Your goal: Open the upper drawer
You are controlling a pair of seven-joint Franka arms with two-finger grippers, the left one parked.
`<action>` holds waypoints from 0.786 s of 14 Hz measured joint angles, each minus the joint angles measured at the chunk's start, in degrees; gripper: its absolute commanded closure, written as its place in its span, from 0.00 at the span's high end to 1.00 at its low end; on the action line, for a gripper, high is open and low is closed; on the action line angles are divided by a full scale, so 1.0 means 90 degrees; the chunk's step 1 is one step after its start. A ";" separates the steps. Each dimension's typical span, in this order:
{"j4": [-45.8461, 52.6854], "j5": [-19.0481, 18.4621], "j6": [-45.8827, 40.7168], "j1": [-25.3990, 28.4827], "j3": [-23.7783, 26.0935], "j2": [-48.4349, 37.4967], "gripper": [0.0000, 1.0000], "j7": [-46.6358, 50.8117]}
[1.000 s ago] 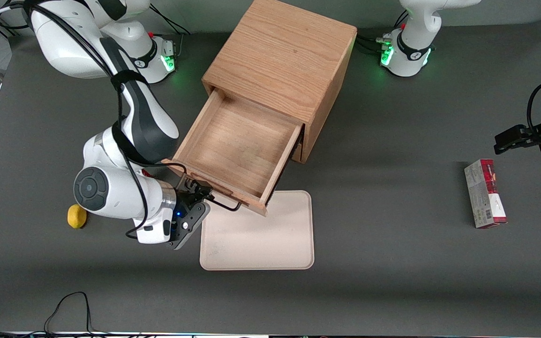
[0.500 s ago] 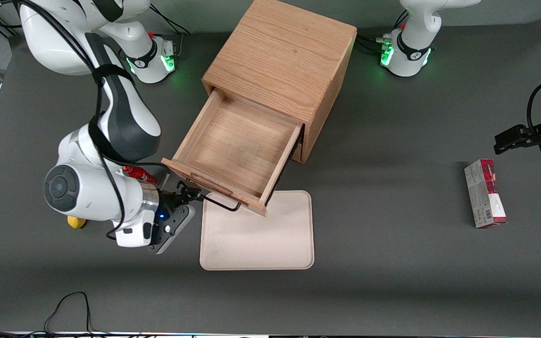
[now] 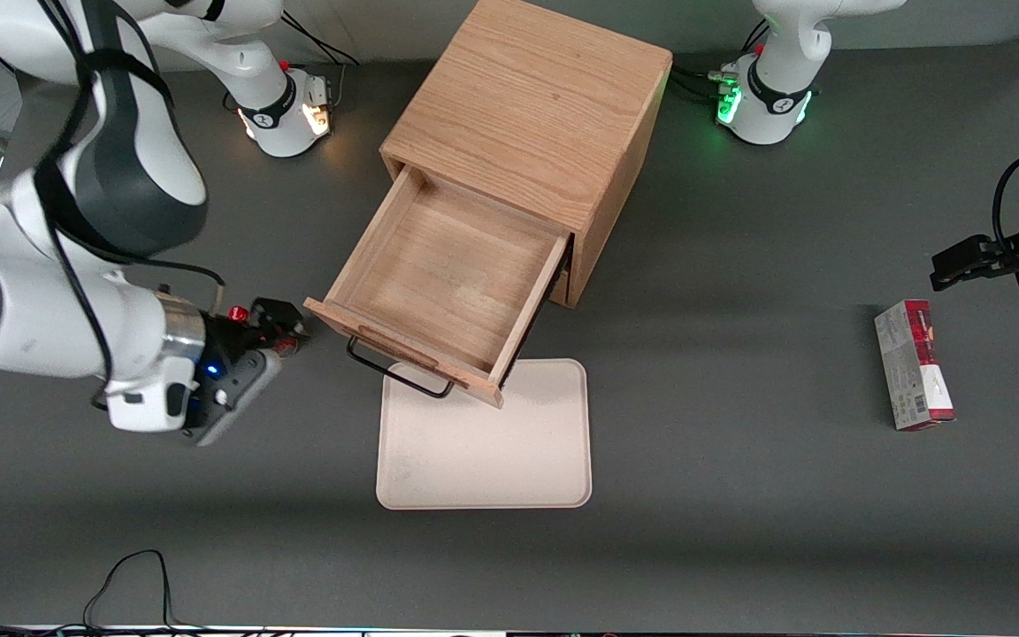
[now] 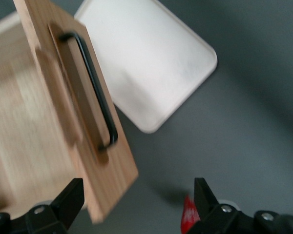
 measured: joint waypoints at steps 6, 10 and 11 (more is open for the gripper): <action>-0.2524 -0.0769 0.0097 0.0003 -0.0563 -0.2104 1.00 0.0580; -0.3390 -0.0849 0.0218 0.0016 -0.1105 -0.2910 0.99 0.1045; -0.3383 -0.0849 0.0207 0.0012 -0.1308 -0.2978 1.00 0.1045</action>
